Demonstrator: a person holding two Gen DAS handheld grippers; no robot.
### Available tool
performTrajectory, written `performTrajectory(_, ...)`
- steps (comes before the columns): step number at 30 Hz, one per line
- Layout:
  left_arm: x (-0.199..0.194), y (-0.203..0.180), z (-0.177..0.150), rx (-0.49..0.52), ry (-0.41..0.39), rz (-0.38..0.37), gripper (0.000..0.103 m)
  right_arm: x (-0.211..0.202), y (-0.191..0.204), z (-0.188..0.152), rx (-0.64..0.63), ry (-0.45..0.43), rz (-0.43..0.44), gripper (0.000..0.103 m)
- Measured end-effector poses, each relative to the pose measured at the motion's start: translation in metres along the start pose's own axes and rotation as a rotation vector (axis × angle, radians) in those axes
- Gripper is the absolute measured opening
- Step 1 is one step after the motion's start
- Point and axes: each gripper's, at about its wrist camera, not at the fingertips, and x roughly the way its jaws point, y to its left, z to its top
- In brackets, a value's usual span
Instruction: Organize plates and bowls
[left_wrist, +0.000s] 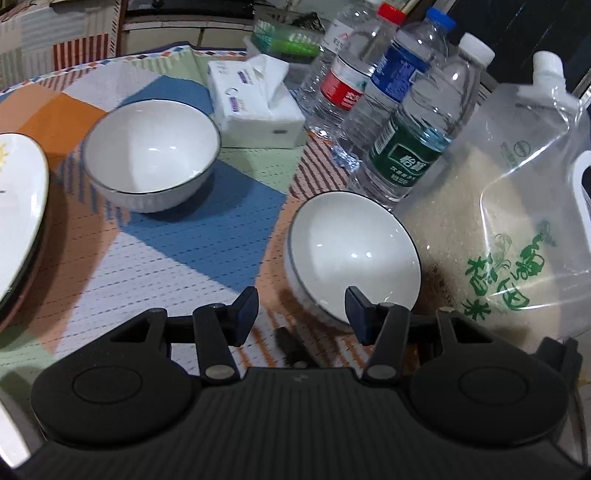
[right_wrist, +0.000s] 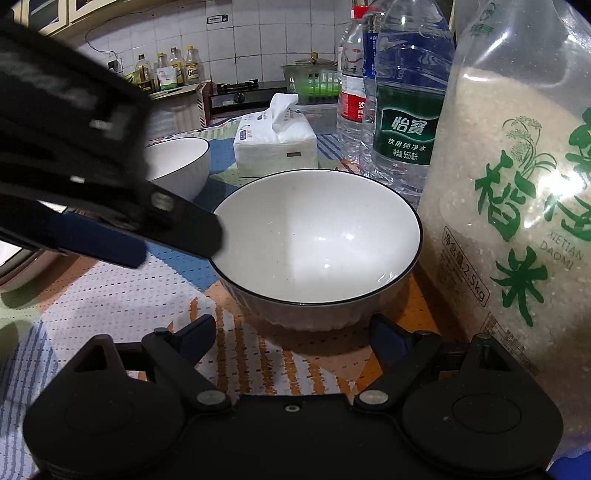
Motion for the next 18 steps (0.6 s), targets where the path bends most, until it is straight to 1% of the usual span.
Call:
performTrajectory(4,0.010,-0.007,0.000,0.035,-0.037,0.043,0.051,-0.002,0.000,-0.002,-0.010,-0.004,0.010,0.092)
performTrajectory(8,0.017,-0.008,0.002,0.030,-0.049,0.022,0.048,-0.001,0.001,-0.004,-0.037,-0.010,0.022,0.092)
performTrajectory(10,0.022,-0.009,0.003,0.039,-0.035,0.013,0.038,-0.001,0.002,-0.006,-0.050,-0.017,0.021,0.092)
performTrajectory(11,0.024,-0.009,0.002,0.040,-0.025,0.014,0.027,-0.002,0.003,-0.007,-0.056,-0.018,0.020,0.092)
performTrajectory(12,0.025,-0.008,0.001,0.038,-0.017,0.027,0.022,-0.002,0.003,-0.008,-0.060,-0.018,0.020,0.092)
performTrajectory(14,0.024,-0.003,-0.001,0.019,-0.021,0.008,0.021,-0.001,0.003,-0.008,-0.061,-0.019,0.022,0.092)
performTrajectory(16,0.022,0.004,0.000,-0.021,-0.007,-0.011,0.018,0.000,0.003,-0.008,-0.063,-0.022,0.024,0.092)
performTrajectory(18,0.021,0.010,0.001,-0.051,0.012,-0.012,0.013,0.000,0.004,-0.009,-0.065,-0.023,0.026,0.092)
